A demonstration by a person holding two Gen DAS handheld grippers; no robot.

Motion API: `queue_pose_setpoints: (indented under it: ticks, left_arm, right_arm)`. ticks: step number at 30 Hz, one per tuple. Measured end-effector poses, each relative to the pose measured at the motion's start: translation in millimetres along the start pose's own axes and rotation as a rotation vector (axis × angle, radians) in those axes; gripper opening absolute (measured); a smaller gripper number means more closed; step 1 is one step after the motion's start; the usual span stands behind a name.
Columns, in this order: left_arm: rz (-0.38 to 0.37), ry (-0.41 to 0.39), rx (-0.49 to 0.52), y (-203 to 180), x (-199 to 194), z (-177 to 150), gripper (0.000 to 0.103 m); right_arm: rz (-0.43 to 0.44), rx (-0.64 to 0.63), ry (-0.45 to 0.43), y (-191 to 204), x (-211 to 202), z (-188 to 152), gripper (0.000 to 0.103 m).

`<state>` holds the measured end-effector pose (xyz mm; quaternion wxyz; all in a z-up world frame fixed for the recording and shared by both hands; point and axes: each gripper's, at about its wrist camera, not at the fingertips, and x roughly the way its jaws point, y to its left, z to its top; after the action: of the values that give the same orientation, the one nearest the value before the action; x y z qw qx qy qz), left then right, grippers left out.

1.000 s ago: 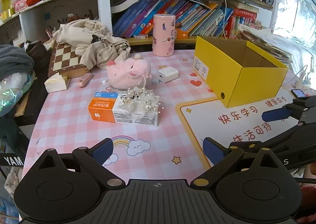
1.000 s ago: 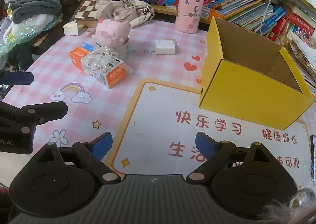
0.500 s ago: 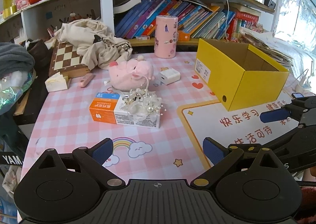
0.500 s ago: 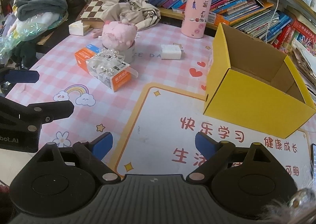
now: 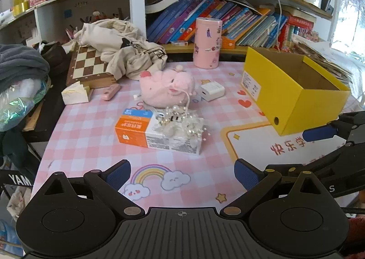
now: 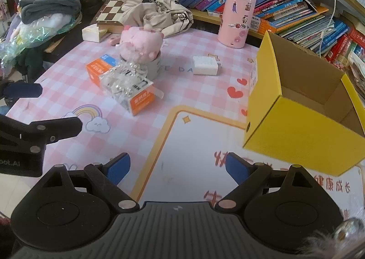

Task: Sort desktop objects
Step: 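Move both tools toward the white plug charger and pearl ribbon bag, then close the right gripper on the white plug charger while the left approaches the pearl bag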

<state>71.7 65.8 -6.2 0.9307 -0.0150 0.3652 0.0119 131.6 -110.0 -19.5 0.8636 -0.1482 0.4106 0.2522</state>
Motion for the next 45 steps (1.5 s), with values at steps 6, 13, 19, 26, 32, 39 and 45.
queue_pose_setpoints:
  ticks: [6, 13, 19, 26, 32, 39, 45]
  left_arm:
    - [0.015, -0.012, -0.027, 4, 11, 9, 0.099]
    - [0.016, -0.021, -0.031, 4, 28, 18, 0.099]
    - [0.007, -0.020, -0.028, -1, 45, 26, 0.099]
    - [0.014, -0.020, -0.022, -5, 66, 35, 0.098]
    - [0.022, -0.021, -0.034, -6, 82, 42, 0.097]
    - [0.030, -0.010, -0.042, -6, 95, 46, 0.097]
    - [0.035, 0.007, -0.061, -4, 103, 46, 0.097]
  right_arm:
    - [-0.006, -0.006, -0.014, -8, 14, 16, 0.090]
    - [-0.026, 0.014, -0.035, -22, 35, 40, 0.089]
    - [-0.027, 0.064, -0.060, -35, 54, 64, 0.089]
    - [-0.045, 0.095, -0.073, -42, 77, 93, 0.089]
    - [-0.050, 0.099, -0.071, -45, 98, 114, 0.089]
    - [-0.049, 0.112, -0.030, -50, 131, 135, 0.089]
    - [-0.051, 0.157, 0.007, -58, 159, 150, 0.088]
